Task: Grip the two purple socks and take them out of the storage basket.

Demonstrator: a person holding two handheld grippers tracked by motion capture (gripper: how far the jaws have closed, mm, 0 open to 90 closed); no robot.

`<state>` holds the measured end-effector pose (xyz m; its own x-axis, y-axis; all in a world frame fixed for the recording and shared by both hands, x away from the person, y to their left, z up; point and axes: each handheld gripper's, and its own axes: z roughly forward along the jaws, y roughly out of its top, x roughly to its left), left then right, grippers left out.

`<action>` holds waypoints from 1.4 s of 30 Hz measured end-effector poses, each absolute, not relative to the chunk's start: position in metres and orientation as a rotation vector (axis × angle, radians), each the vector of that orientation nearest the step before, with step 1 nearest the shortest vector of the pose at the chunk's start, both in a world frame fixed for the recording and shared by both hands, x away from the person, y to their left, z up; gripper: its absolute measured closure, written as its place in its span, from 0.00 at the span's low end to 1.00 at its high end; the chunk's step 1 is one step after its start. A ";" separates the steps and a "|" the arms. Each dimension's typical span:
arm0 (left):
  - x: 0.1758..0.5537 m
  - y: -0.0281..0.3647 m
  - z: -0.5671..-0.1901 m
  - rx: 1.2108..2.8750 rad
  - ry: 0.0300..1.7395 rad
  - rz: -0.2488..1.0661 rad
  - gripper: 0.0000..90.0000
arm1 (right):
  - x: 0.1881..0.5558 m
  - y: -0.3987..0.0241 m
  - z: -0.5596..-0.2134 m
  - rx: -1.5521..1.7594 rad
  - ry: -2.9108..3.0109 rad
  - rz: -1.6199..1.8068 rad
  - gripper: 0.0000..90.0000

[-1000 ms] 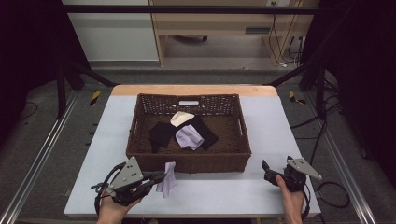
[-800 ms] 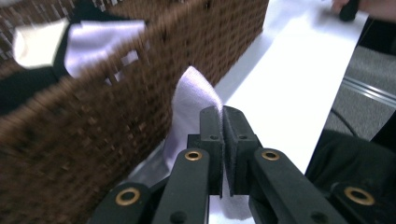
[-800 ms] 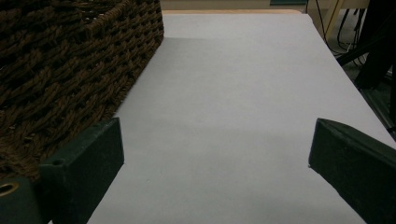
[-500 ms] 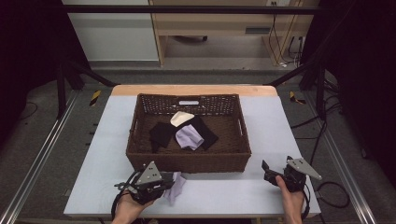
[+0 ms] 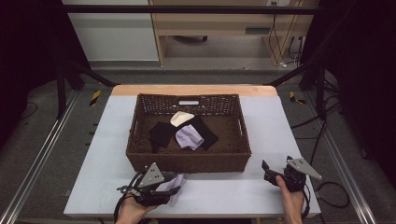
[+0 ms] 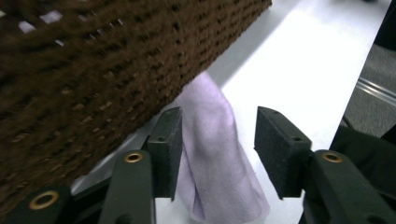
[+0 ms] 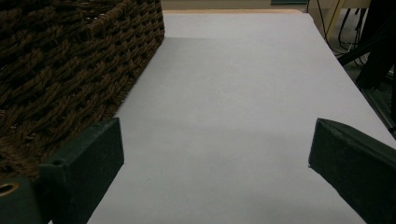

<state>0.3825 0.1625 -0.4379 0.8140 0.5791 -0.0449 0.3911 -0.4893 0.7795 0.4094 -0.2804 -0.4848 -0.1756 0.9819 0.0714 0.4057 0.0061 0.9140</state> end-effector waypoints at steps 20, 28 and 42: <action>0.405 0.172 -0.365 1.963 0.726 0.448 0.50 | 0.410 -0.279 -0.485 1.442 1.648 1.135 0.04; 0.431 0.164 -0.344 1.945 0.742 0.480 0.50 | 0.410 -0.279 -0.485 1.447 1.648 1.138 0.04; 0.492 0.147 -0.329 1.927 0.849 0.559 0.50 | 0.410 -0.280 -0.485 1.446 1.649 1.136 0.04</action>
